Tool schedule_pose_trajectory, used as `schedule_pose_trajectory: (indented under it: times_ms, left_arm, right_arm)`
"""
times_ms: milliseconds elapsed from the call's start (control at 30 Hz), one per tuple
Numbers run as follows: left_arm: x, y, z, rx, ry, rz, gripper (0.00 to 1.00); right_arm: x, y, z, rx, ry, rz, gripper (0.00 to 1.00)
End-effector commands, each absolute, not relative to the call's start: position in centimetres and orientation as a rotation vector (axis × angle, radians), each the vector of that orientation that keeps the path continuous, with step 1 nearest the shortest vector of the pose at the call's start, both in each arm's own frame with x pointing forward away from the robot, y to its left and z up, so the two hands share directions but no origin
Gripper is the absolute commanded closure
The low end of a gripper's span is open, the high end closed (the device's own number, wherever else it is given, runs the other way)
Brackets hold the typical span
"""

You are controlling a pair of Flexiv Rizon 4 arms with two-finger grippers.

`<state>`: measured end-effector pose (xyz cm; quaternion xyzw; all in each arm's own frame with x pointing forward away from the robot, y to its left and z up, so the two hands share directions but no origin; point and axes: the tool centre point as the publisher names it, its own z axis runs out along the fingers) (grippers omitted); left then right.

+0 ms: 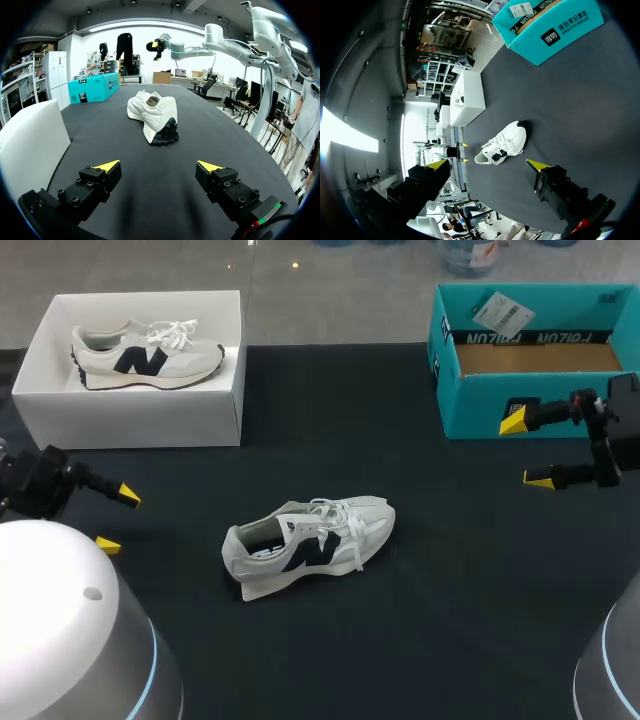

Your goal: Take the shoe out of the shoebox, open the shoe tongue, remove and reinsert the insole, then place the shoe into the shoebox

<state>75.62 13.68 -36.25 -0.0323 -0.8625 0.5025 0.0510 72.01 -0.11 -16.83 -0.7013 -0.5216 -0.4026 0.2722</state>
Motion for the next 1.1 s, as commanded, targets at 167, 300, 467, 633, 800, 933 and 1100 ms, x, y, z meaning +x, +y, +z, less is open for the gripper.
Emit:
schedule_pose_trajectory:
  times_ms: [167,300,467,633,800,933,1100]
  left_arm:
    - [75.6,13.7,-36.3,-0.098,-2.627,1.53,0.0]
    - [74.6,13.3,-35.9,-0.029,-2.627,1.581,0.0]
    - [72.2,12.2,-35.5,0.16,-2.673,1.635,0.0]
    - [70.7,11.3,-35.1,0.322,-2.738,1.641,0.0]
    - [69.3,9.9,-35.1,0.36,-2.838,1.623,0.0]
    - [68.3,8.5,-35.7,0.391,-2.84,1.62,0.0]
    - [67.4,7.1,-36.3,0.554,-2.82,1.67,0.0]
  right_arm:
    - [71.9,0.0,-16.8,-1.893,-1.404,-1.081,0.0]
    - [71.9,0.0,-16.8,-1.893,-1.404,-1.081,0.0]
    - [71.9,0.0,-16.8,-1.893,-1.404,-1.081,0.0]
    - [71.9,0.0,-16.8,-1.893,-1.404,-1.081,0.0]
    - [71.9,0.0,-16.8,-1.893,-1.404,-1.081,0.0]
    - [71.9,0.0,-16.8,-1.893,-1.404,-1.081,0.0]
    - [71.9,0.0,-16.8,-1.893,-1.404,-1.081,0.0]
